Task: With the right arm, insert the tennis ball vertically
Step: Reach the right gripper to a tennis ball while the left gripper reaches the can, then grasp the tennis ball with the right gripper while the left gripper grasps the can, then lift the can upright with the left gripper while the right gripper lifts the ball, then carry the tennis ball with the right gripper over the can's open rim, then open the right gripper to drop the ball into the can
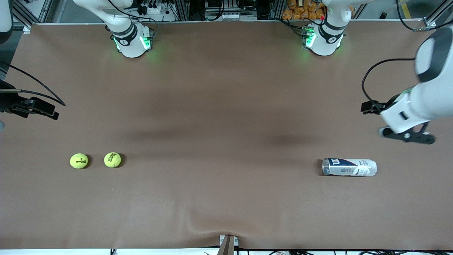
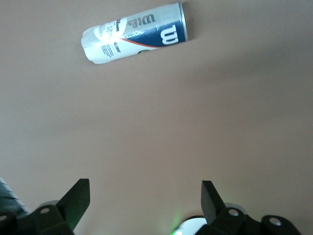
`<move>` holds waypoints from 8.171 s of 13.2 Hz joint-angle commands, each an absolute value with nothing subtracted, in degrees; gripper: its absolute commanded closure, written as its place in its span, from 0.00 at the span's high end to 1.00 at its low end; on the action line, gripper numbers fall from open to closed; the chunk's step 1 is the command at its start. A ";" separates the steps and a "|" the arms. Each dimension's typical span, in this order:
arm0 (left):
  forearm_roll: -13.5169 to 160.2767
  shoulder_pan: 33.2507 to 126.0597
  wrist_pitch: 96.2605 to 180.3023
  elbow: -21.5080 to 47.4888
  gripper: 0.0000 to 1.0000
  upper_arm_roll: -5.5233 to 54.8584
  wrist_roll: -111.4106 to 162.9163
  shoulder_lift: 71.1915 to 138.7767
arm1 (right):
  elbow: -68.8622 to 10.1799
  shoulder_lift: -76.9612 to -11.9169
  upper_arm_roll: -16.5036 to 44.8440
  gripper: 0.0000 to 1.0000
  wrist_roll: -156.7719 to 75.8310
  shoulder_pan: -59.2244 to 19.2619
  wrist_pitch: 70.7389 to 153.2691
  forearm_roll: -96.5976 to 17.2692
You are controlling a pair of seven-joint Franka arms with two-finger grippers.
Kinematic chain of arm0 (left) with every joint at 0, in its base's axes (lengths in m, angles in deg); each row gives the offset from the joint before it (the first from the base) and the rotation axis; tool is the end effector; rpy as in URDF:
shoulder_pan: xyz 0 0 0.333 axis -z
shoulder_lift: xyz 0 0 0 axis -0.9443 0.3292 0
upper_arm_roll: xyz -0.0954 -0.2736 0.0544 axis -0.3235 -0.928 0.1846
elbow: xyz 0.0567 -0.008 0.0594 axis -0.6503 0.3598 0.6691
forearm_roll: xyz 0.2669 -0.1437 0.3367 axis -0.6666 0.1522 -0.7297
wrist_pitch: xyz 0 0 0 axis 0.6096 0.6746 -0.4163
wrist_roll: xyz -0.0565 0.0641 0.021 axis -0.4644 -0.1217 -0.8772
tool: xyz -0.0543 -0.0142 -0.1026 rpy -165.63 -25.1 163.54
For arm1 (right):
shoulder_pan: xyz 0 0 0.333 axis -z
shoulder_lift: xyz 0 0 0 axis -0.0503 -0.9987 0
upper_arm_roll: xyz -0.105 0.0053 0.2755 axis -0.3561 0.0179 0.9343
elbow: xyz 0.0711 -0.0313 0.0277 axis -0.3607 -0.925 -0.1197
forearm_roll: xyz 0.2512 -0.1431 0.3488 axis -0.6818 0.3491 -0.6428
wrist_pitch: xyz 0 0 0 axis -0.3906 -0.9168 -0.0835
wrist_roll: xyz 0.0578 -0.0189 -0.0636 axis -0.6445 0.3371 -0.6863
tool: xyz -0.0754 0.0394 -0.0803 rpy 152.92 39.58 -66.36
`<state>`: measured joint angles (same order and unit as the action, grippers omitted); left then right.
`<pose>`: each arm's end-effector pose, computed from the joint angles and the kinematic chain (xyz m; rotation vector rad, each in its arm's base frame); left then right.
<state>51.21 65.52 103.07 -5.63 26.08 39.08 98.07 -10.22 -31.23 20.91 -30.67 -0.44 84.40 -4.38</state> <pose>0.6682 -0.0843 0.4631 -2.9231 0.4753 0.4378 0.6628 -0.0111 0.5707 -3.1053 0.1600 0.0620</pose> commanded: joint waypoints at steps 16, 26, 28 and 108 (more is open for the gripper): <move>22.73 69.73 130.53 -6.13 1.00 26.03 76.15 126.46 | -16.45 -54.81 21.11 1.00 -36.84 -2.71 108.78 -0.27; 20.97 69.20 138.27 -4.72 1.00 26.56 76.15 129.37 | -26.46 -56.04 21.02 1.00 -37.46 -1.39 123.10 0.17; 20.97 69.11 138.72 -4.46 1.00 26.56 76.15 129.37 | -28.48 -56.22 20.94 1.00 -37.46 -1.39 127.49 0.17; 77.22 104.80 225.20 -0.50 0.64 22.69 47.23 137.28 | -7.84 -53.76 21.11 0.00 23.10 -34.70 115.12 -5.37</move>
